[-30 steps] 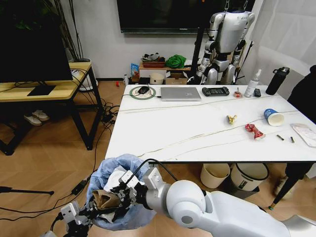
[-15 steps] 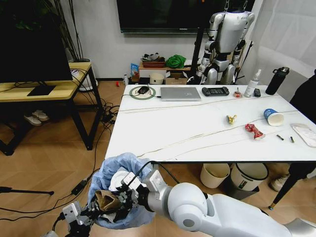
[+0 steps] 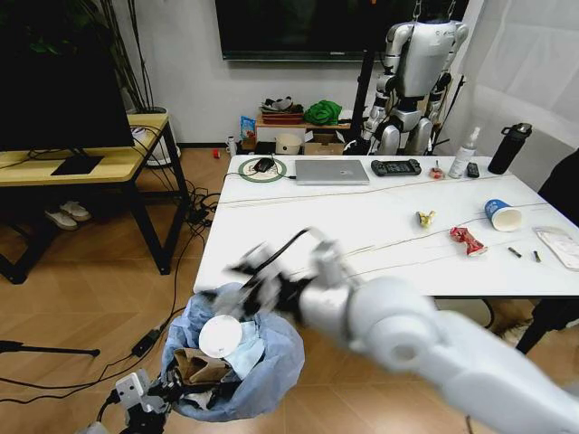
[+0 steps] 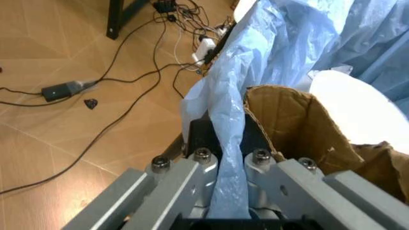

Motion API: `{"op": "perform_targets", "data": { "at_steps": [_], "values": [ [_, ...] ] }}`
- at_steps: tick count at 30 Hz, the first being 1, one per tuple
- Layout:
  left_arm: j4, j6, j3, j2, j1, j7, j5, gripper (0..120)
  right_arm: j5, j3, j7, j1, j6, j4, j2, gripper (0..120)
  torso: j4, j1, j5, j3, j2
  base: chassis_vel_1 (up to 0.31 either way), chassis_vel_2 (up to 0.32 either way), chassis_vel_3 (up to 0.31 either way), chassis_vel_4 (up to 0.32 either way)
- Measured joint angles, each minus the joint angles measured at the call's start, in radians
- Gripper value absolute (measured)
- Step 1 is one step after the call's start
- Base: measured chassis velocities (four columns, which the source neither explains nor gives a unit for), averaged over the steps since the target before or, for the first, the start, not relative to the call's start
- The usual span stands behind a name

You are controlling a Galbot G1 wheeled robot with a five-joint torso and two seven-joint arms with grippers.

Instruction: Pick up the trash bin and place the trash from the table into it.

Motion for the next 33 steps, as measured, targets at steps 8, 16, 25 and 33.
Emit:
{"op": "perform_targets", "data": {
  "at_steps": [8,16,25,33],
  "values": [
    [0.044,-0.012,0.028,0.042,-0.005,0.031,0.042,0,-0.319,0.417,-0.098,-0.493,0.248,-0.004,-0.034,100,-0.0004,0.0,0.0,0.0,0.0,0.0,0.0,0.0,0.0],
    [0.071,-0.013,0.031,0.139,-0.033,0.053,0.008,0,-0.67,0.634,-0.194,-0.881,0.518,-0.078,0.154,100,-0.0001,0.0,0.0,0.0,0.0,0.0,0.0,0.0,0.0],
    [0.149,-0.036,0.058,0.238,-0.05,0.092,-0.018,0,-0.89,0.789,-0.406,-1.122,0.825,-0.191,0.451,100,-0.0004,0.0,-0.001,0.0,0.0,0.0,0.0,0.0,0.0],
    [0.187,-0.059,0.083,0.31,-0.041,0.11,-0.037,0,-0.954,0.829,-0.449,-1.124,0.887,-0.238,0.6,100,0.0001,0.0,-0.0006,0.0,0.0,0.0,0.0,0.0,0.0]
  ]
}}
